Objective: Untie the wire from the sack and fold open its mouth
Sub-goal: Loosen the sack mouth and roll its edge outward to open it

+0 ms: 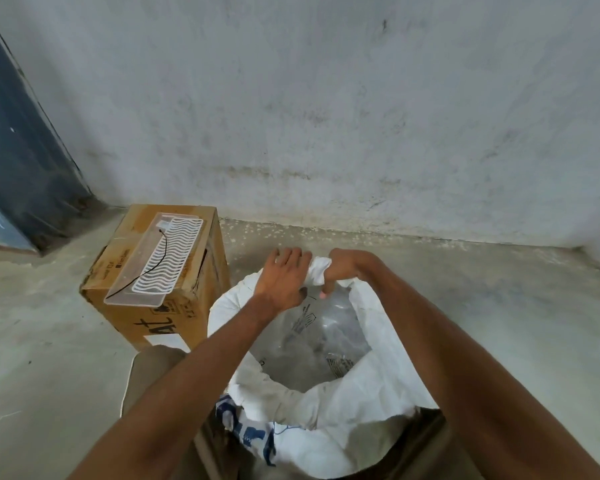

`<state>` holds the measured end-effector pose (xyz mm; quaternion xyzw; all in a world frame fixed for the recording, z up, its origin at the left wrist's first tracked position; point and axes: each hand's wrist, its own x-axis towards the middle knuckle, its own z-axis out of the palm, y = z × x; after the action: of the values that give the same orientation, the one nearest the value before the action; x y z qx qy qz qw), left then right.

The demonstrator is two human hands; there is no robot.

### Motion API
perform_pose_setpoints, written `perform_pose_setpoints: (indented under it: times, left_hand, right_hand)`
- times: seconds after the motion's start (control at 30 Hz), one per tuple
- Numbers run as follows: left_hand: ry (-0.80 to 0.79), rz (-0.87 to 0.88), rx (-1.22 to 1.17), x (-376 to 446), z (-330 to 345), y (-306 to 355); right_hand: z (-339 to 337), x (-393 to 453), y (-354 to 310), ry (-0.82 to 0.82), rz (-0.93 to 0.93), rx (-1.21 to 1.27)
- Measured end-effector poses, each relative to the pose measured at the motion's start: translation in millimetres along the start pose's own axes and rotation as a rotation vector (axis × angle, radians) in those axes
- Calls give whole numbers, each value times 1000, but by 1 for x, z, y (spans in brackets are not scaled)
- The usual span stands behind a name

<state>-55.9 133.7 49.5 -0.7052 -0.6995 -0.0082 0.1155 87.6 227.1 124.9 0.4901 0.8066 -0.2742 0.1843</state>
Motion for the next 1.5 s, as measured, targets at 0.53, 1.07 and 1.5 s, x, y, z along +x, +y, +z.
perform_pose_setpoints:
  times: [0.53, 1.07, 1.5]
  left_hand:
    - [-185, 22, -182, 39, -11, -6]
    - [-601, -41, -442, 85, -23, 27]
    - [-50, 322, -331, 73, -16, 71]
  right_hand:
    - [41, -19, 28, 526, 141, -7]
    - [68, -43, 55, 496, 286, -137]
    - [3, -48, 68, 72, 91, 452]
